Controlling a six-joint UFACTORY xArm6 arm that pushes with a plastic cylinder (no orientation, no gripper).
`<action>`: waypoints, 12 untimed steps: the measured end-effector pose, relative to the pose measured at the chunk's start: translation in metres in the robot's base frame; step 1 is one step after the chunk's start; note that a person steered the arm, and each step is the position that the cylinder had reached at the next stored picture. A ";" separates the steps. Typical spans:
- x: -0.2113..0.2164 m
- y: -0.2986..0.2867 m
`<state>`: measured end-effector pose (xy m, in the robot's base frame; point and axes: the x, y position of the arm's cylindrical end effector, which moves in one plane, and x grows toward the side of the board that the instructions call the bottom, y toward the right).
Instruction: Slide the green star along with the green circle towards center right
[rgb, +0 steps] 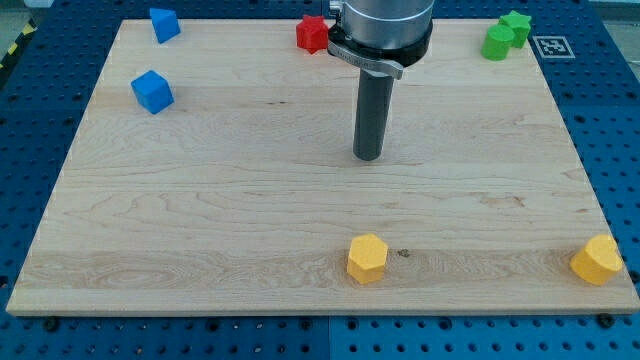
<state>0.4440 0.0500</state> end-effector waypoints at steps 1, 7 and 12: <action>0.000 0.000; -0.099 0.209; -0.249 0.284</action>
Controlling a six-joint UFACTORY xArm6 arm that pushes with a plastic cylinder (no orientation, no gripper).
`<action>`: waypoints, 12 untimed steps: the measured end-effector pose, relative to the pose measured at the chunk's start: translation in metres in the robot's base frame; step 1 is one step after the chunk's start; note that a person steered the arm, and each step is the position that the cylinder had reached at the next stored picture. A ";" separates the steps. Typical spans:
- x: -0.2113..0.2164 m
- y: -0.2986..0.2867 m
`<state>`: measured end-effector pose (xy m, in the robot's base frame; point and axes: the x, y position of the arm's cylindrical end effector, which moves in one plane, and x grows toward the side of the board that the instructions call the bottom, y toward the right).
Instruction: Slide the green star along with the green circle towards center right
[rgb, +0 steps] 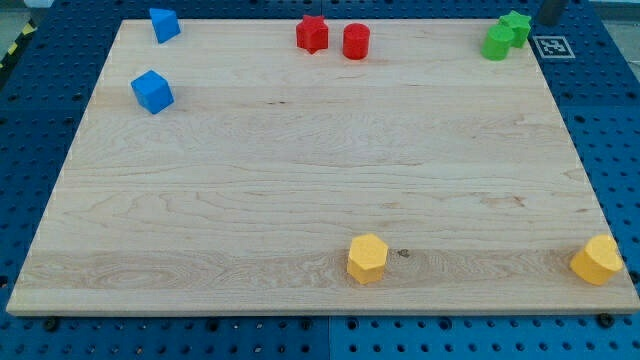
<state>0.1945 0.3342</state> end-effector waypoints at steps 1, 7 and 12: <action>0.000 -0.014; 0.043 -0.088; 0.117 -0.163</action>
<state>0.3111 0.1716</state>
